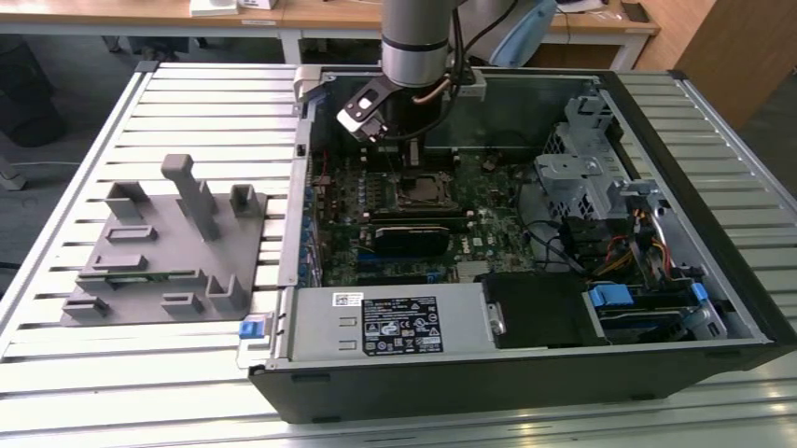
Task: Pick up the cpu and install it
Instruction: 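Close the cpu cover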
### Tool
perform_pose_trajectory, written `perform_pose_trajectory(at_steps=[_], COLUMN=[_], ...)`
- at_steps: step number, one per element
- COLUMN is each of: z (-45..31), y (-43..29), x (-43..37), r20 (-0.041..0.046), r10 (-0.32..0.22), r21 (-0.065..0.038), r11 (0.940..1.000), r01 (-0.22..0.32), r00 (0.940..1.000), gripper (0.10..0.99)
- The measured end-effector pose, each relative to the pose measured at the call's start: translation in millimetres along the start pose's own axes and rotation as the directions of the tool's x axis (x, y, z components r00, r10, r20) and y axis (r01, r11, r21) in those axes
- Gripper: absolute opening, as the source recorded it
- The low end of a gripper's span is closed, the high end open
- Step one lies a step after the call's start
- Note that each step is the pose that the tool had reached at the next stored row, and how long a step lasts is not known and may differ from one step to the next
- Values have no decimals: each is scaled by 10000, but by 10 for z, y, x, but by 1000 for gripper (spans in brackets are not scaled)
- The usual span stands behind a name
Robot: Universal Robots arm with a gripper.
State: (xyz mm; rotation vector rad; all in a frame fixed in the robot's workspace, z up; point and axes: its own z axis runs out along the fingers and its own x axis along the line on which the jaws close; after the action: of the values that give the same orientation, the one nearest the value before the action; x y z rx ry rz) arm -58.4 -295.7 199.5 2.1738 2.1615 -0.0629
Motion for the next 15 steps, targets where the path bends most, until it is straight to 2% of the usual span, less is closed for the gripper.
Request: perform_pose_trajectory(at_steps=[9, 15], z=[7, -108], y=[57, 60], x=[2, -7], r20=[-5, -4], r10=[1, 0], r21=[1, 2], r11=[10000, 10000], r01=[-1, 0], r00=[10000, 10000], gripper=[122, 122])
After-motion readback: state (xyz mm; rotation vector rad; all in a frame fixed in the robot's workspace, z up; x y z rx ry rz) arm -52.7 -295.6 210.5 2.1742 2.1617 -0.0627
